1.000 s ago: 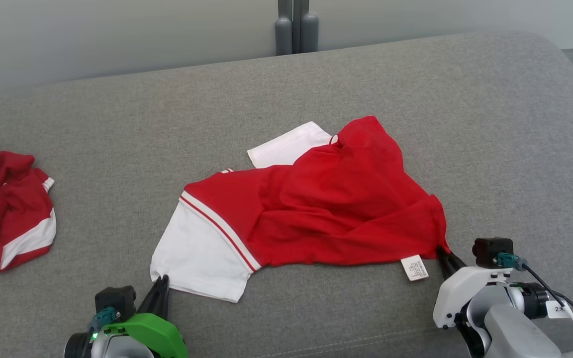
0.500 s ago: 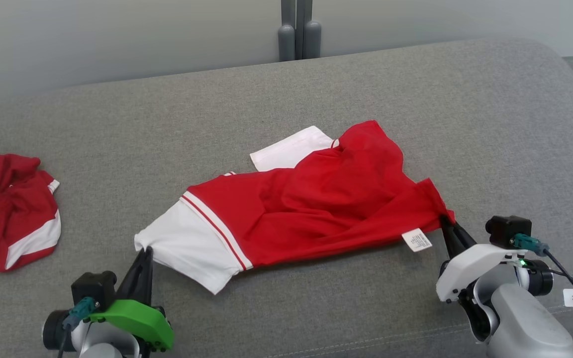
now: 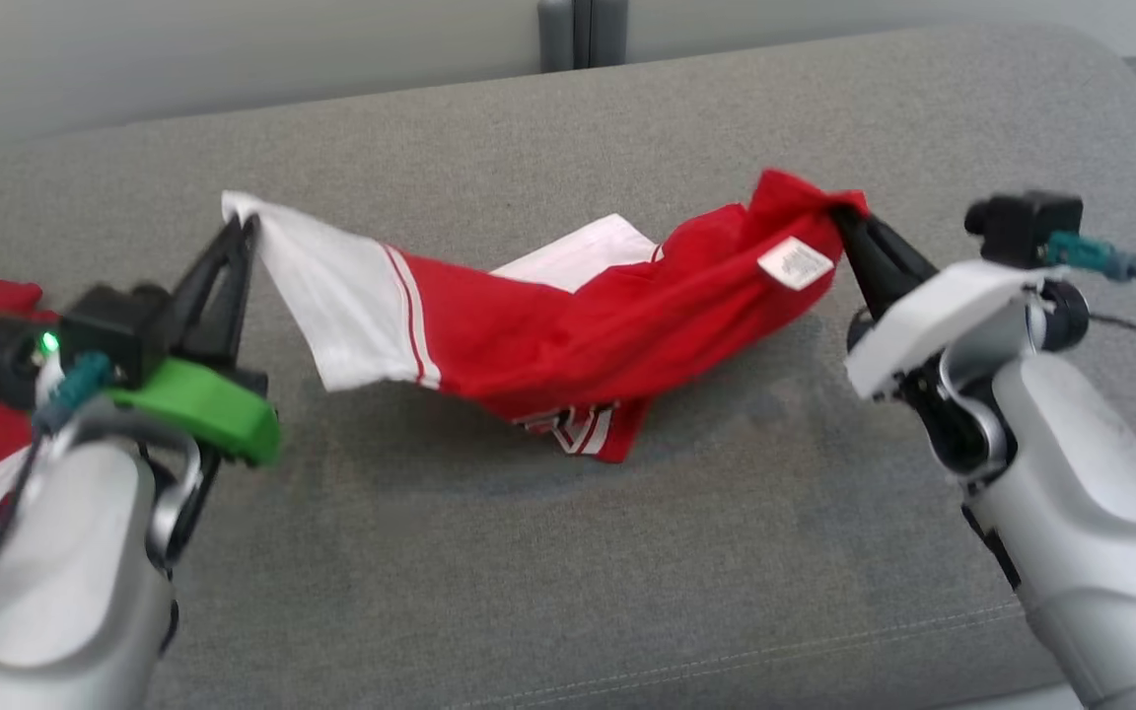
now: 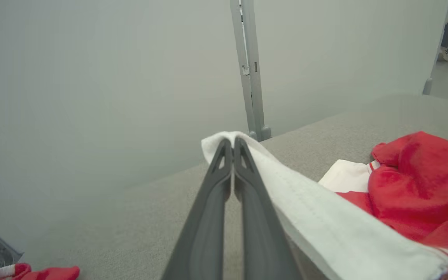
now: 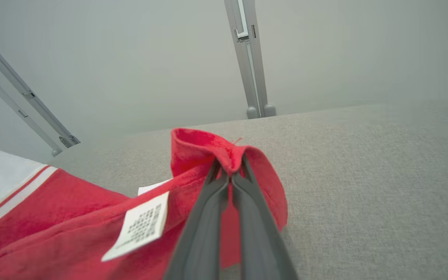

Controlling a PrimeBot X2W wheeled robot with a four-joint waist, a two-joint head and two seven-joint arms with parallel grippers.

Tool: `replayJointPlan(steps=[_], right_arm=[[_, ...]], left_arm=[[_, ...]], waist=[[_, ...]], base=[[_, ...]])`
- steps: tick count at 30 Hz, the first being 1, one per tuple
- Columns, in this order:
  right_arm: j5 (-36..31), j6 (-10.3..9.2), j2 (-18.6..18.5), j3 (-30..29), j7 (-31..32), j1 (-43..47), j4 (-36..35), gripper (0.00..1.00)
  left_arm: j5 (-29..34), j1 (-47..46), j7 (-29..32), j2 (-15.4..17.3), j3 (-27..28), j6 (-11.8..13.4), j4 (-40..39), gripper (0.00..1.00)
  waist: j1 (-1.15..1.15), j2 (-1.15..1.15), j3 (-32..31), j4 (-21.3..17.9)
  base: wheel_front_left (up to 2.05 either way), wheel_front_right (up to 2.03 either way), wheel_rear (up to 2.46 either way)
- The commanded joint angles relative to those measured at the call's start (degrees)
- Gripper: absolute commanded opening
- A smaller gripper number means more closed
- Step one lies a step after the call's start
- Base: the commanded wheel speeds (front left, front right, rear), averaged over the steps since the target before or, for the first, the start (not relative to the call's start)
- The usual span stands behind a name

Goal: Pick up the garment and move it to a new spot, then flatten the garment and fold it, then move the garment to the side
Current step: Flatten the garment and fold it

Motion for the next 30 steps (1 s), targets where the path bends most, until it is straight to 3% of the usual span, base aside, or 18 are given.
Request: replayJointPlan(steps=[1,2,6,11,15,22,30], right_arm=[[0.6,0.0,0.2,0.5,1.1,-2.7,-0.4,0.0],[1.9,0.0,1.0,1.4,2.7,-7.6,0.0,0.0],[4.1,0.0,2.5,2.3,5.0,-19.1,3.5,0.0],[9.1,0.01,5.3,-1.9,6.9,-35.8,12.4,0.0],[9.6,0.01,6.6,-5.0,6.7,-46.0,19.2,0.0],[3.1,0.01,8.2,-10.0,1.1,-65.9,35.5,0.0],[-2.1,0.0,9.6,-13.8,-6.1,-78.5,46.9,0.0]], left_arm=[[-1.5,-3.3,0.9,1.1,-0.7,0.0,-0.5,0.0],[-2.1,-9.1,2.6,3.9,-2.8,0.1,-0.5,0.0],[-5.0,-21.5,5.6,8.5,-6.7,0.1,1.6,0.0],[-9.8,-37.6,8.3,12.2,-12.1,0.1,5.1,0.0],[-14.0,-47.0,9.6,12.2,-13.6,0.1,8.7,0.0],[-15.5,-65.8,10.3,11.4,-20.0,0.1,17.5,0.0],[-16.3,-76.9,9.4,8.8,-20.4,0.2,26.7,0.0]], waist=[[0.0,0.0,3.4,-0.5],[0.0,0.0,5.7,-0.9],[0.0,0.0,10.9,-1.2],[0.0,0.0,17.3,-1.4],[0.0,0.0,20.5,-0.7],[0.0,0.0,21.9,0.0],[0.0,0.0,21.7,0.0]], base=[[0.0,0.0,0.0],[0.0,0.0,0.0],[0.0,0.0,0.0],[0.0,0.0,0.0],[0.0,0.0,0.0],[0.0,0.0,0.0],[0.0,0.0,0.0]])
